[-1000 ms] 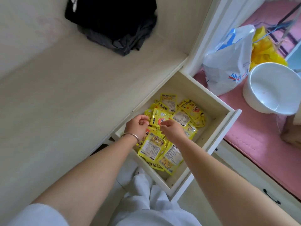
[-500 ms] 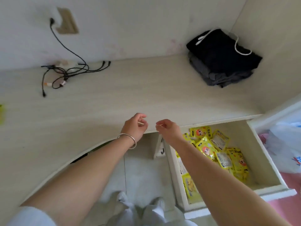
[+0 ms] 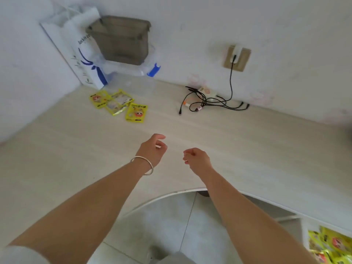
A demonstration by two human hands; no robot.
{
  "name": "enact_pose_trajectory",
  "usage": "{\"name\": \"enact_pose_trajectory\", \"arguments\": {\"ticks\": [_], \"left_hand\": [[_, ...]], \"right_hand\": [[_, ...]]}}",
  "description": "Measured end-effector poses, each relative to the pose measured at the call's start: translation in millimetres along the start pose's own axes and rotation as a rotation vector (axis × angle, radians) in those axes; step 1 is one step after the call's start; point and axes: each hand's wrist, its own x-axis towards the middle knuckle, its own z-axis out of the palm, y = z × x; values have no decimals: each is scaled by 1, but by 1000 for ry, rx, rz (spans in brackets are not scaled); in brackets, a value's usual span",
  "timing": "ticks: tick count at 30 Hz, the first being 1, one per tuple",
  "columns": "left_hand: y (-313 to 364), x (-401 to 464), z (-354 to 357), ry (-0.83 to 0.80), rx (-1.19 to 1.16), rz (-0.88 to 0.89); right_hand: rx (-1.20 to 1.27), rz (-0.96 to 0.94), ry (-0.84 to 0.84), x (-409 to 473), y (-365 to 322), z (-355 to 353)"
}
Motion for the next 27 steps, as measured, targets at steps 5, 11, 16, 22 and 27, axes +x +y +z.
{"name": "enact_pose_trajectory", "arguments": {"ticks": [5, 11, 16, 22, 27], "left_hand": [[-52, 26, -76, 106, -19, -95], [-87, 63, -112, 185, -81, -202], [-103, 103, -124, 214, -105, -271], [-126, 146, -141, 229, -125, -353], [-140, 190, -166, 173, -23, -409]], "right_hand": [[-18, -34, -89, 24, -49, 71], [-115, -48, -178, 65, -82, 124], [-203, -60, -243, 113, -105, 149], [-345, -107, -259, 171, -136, 175], [-448, -127, -192, 204, -164, 197]]}}
